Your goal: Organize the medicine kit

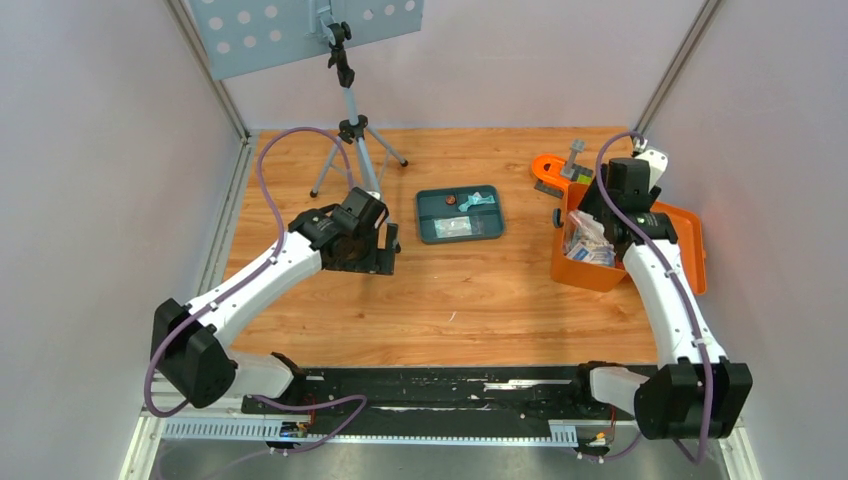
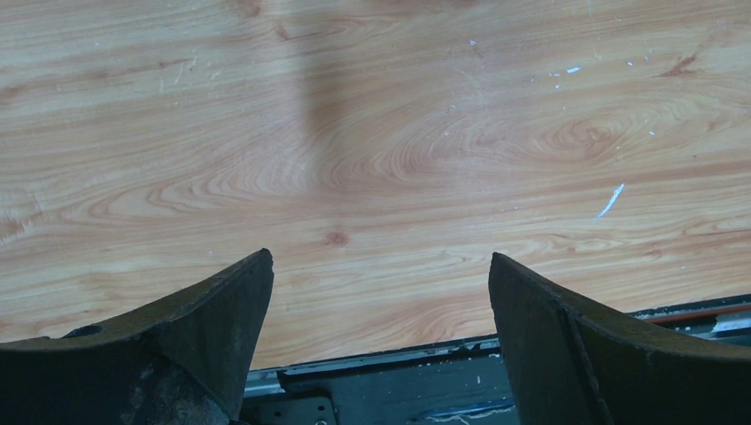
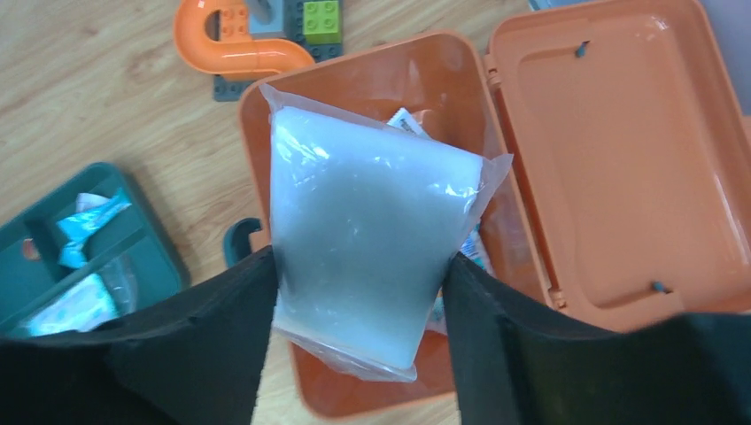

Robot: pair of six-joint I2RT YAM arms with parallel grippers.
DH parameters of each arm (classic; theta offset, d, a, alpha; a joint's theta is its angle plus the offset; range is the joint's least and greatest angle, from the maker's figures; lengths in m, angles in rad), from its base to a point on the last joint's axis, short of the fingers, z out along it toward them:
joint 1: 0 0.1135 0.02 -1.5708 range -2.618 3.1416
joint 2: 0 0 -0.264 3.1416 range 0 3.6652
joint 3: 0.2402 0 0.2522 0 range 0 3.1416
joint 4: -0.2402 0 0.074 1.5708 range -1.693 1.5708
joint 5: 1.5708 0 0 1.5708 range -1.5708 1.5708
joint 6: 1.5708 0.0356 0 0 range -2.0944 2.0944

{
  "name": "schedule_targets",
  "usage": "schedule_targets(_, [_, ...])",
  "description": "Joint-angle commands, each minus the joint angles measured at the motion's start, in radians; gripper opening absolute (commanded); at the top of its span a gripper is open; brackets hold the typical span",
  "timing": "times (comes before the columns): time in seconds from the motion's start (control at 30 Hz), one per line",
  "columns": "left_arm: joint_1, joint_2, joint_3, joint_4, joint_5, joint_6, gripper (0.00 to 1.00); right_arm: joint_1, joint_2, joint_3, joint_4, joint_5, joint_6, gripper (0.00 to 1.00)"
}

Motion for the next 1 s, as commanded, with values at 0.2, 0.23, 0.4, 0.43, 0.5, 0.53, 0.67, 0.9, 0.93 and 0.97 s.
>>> schedule_targets(0.2, [0.013, 0.036, 0.054, 0.035, 0.005, -0.006, 1.00, -0.023, 0.070, 0.026, 0.074, 0.008, -0.057, 0.87])
schedule_targets(0.23, [0.015, 0.040, 0.059, 0.034, 0.003, -0.006, 1.00, -0.003, 0.062, 0.034, 0.076, 0.016, -0.058, 0.88])
schedule_targets(0.4, [0.033, 0.038, 0.064, 0.028, -0.008, 0.003, 1.00, 0.205, 0.074, 0.107, 0.078, 0.130, -0.094, 0.86])
schedule_targets(0.43, [0.040, 0.034, 0.063, 0.026, -0.011, 0.007, 1.00, 0.243, 0.083, 0.120, 0.081, 0.129, -0.092, 0.85])
schedule_targets(0.5, [0.057, 0.025, 0.060, 0.016, -0.025, 0.013, 1.00, 0.331, 0.117, 0.145, 0.101, 0.129, -0.098, 0.83])
schedule_targets(0.53, [0.065, 0.015, 0.055, 0.007, -0.033, 0.013, 1.00, 0.369, 0.145, 0.161, 0.105, 0.133, -0.108, 0.83])
schedule_targets(0.67, [0.105, -0.036, 0.018, 0.019, -0.016, 0.004, 1.00, 0.464, 0.295, 0.262, 0.105, 0.044, -0.164, 0.78])
schedule_targets(0.9, [0.114, -0.055, -0.028, 0.032, 0.030, -0.017, 1.00, 0.472, 0.590, 0.458, 0.097, -0.173, -0.147, 0.48])
schedule_targets(0.93, [0.115, -0.058, -0.031, 0.032, 0.030, -0.019, 1.00, 0.472, 0.630, 0.483, 0.096, -0.191, -0.140, 0.42])
schedule_targets(0.97, [0.115, -0.060, -0.033, 0.034, 0.032, -0.019, 1.00, 0.473, 0.668, 0.506, 0.095, -0.196, -0.129, 0.38])
